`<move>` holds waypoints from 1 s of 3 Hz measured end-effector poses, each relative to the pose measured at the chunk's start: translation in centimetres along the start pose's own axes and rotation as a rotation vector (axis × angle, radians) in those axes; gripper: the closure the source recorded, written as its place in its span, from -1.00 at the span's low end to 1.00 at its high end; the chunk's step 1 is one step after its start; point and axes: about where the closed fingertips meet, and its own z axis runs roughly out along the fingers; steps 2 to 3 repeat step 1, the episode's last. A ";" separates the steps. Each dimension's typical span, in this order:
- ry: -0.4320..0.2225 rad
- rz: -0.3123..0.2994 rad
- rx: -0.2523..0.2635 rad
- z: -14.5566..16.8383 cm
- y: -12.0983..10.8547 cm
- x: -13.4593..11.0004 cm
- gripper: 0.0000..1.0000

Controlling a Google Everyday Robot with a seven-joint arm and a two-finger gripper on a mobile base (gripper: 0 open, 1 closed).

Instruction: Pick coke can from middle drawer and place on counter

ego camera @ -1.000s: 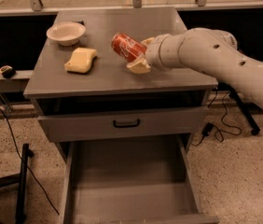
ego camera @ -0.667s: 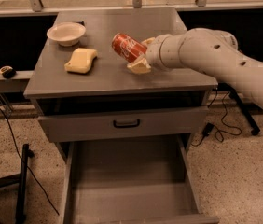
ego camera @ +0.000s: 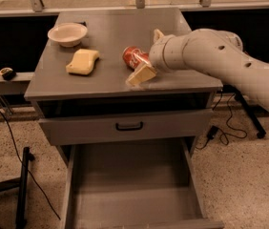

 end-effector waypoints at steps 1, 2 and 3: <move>0.000 0.000 0.000 0.0 0.0 0.0 -1.00; 0.000 0.000 0.000 0.0 0.0 0.0 -1.00; 0.000 0.000 0.000 0.0 0.0 0.0 -1.00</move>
Offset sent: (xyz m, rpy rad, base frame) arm 0.0000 0.0000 0.0000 0.0000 0.0000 0.0000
